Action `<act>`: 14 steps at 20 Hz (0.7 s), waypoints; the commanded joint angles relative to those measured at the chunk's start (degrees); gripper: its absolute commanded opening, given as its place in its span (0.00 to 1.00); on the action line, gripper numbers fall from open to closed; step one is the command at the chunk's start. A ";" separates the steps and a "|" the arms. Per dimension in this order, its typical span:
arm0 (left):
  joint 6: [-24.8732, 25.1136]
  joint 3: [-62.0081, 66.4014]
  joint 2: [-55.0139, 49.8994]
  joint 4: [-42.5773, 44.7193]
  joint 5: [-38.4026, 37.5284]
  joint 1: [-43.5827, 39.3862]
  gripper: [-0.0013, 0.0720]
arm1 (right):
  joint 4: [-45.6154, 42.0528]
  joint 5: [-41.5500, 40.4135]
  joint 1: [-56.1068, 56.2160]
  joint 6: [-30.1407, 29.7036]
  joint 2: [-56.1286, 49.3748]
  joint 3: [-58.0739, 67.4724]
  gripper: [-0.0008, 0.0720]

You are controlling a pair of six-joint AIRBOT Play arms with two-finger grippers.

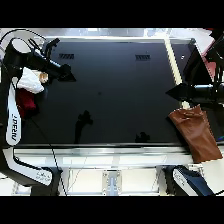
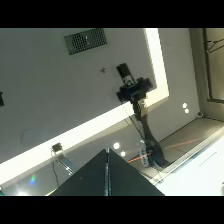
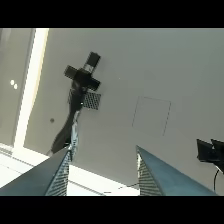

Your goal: Fold the shirts.

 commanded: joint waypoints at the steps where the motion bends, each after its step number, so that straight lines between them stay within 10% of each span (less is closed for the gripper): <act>1: 0.02 -0.02 -0.04 -0.02 0.00 -0.07 0.04 | -0.02 -0.37 0.02 -0.04 0.02 0.07 0.62; 14: 0.02 -0.02 -3.43 10.45 11.06 2.86 0.10 | -0.04 -7.93 0.02 -0.04 0.02 0.07 0.62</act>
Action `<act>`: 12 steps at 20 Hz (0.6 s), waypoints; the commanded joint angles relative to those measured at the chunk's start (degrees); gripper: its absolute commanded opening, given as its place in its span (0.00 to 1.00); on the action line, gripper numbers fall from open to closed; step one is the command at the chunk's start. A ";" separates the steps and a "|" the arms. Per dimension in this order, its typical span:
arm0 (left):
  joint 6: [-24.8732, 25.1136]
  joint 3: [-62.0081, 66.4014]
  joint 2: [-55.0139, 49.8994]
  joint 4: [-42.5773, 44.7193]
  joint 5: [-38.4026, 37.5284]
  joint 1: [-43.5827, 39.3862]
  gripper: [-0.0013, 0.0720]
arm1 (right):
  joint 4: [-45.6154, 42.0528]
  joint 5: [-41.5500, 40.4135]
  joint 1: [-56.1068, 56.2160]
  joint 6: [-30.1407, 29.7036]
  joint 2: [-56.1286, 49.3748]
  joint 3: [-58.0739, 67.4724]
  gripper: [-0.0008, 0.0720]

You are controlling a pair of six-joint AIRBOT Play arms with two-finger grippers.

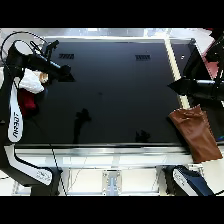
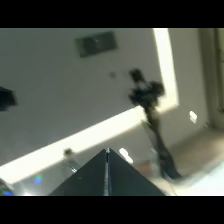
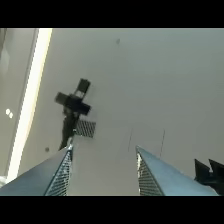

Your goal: Fold the shirts.

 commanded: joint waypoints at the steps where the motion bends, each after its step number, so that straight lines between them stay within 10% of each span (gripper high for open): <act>1: -0.02 0.15 -0.68 8.55 11.67 2.73 0.40 | 0.00 -0.61 0.02 0.00 0.02 0.07 0.62; 2: -1.07 0.35 -0.46 8.59 16.46 4.68 0.68 | 0.00 -0.57 0.02 0.00 0.02 0.07 0.62; 3: -5.90 0.57 -0.17 8.61 21.07 7.19 0.71 | -0.02 -0.59 0.02 0.00 0.02 0.07 0.62; 6: -22.67 0.57 0.00 8.63 28.46 16.85 0.71 | -0.04 -1.57 0.02 0.00 0.02 0.07 0.62; 12: -31.34 0.37 -0.83 8.61 26.67 35.30 0.71 | 0.00 -7.69 0.02 1.51 0.02 0.07 0.62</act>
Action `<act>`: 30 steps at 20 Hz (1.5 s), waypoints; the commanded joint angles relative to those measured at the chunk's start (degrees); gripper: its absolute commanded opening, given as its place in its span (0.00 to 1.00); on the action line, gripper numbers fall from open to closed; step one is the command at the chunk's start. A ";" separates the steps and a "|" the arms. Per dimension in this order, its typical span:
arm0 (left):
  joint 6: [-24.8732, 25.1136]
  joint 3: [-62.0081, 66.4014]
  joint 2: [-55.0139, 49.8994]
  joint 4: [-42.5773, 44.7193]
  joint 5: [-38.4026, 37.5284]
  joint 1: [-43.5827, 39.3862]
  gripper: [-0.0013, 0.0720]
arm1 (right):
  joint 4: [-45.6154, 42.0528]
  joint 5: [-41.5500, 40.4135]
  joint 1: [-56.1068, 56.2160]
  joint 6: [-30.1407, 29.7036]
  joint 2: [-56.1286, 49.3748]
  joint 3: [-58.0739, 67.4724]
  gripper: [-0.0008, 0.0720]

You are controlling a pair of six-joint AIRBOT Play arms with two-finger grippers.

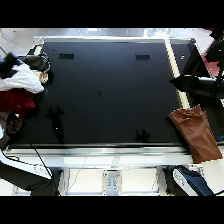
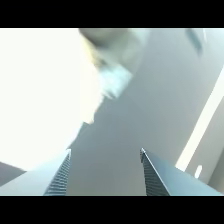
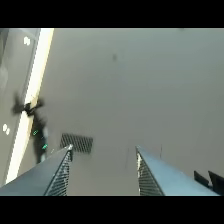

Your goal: Fold the shirts.

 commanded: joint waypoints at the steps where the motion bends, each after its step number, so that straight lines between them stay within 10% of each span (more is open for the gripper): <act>1: -5.03 -0.02 -1.07 0.24 0.57 9.64 0.73 | 0.07 -4.24 0.02 2.21 0.02 0.07 0.62; 5: -4.98 0.00 -5.66 -5.81 3.08 13.33 0.99 | 0.42 -5.73 0.02 3.04 0.02 0.07 0.62; 15: 6.23 0.00 -19.34 -31.67 15.91 11.04 0.99 | 8.68 -6.58 0.02 6.05 0.04 0.07 0.62; 16: 6.23 0.00 -20.09 -32.96 16.50 10.75 0.96 | 9.18 -6.67 0.02 6.05 0.02 0.07 0.62; 17: 6.25 0.00 -20.74 -35.71 16.90 10.69 0.67 | 9.60 -6.71 0.02 6.05 0.04 0.07 0.62; 18: 6.95 0.00 -21.09 -38.05 17.00 10.64 0.06 | 9.77 -6.69 0.02 6.05 0.02 0.07 0.62; 26: 38.56 0.00 -14.38 -70.82 4.81 9.66 0.04 | 10.19 -6.73 0.02 5.99 0.04 0.09 0.62; 30: 45.44 0.00 -4.59 -70.82 -6.93 4.13 0.03 | 10.23 -9.84 0.02 5.99 0.09 0.09 0.62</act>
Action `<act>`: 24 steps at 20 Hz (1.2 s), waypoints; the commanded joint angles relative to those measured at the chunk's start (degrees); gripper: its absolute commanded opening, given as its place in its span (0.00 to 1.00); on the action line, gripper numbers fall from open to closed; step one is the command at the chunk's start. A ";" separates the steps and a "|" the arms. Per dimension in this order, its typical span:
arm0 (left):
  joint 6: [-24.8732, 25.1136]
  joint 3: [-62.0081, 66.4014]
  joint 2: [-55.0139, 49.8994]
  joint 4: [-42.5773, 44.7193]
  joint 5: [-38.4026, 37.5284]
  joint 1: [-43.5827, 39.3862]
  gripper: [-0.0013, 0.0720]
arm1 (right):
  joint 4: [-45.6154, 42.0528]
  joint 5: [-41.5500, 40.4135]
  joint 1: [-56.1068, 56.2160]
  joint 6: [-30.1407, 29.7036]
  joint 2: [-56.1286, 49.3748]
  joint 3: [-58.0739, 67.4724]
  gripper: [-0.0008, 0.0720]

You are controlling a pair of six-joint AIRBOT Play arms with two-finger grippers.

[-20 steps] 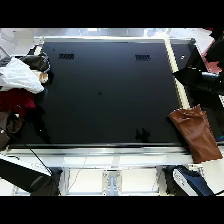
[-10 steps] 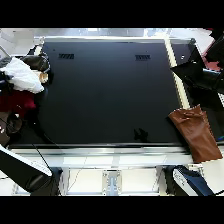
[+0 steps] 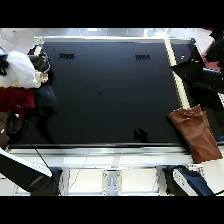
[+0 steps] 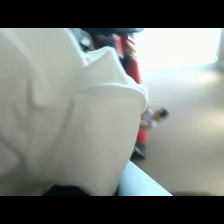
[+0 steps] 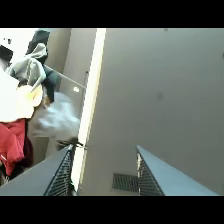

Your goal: Fold the shirts.

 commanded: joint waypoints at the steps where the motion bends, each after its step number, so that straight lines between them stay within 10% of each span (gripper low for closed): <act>1: 8.17 0.04 8.33 -2.54 -11.98 -5.55 0.03 | 0.15 -5.16 0.02 -0.04 0.07 0.04 0.62; 11: -3.02 -0.66 21.68 48.78 -27.80 -44.83 0.03 | -6.78 -10.71 -0.13 -2.34 0.07 4.20 0.62; 18: -4.90 -11.50 13.44 53.07 -26.86 -68.26 0.04 | -16.94 -9.38 -0.13 -3.72 0.00 4.17 0.62; 19: -6.80 -11.47 11.74 52.48 -24.79 -69.70 0.15 | -18.27 -8.39 -0.13 -3.72 0.00 4.17 0.62; 21: -7.52 -11.32 10.75 48.98 -19.23 -70.14 0.94 | -21.00 -6.08 -0.13 -3.74 0.00 4.17 0.62; 24: -7.85 -5.75 10.95 49.31 -17.35 -64.26 0.99 | -28.11 -4.24 -0.15 -3.76 0.00 4.17 0.62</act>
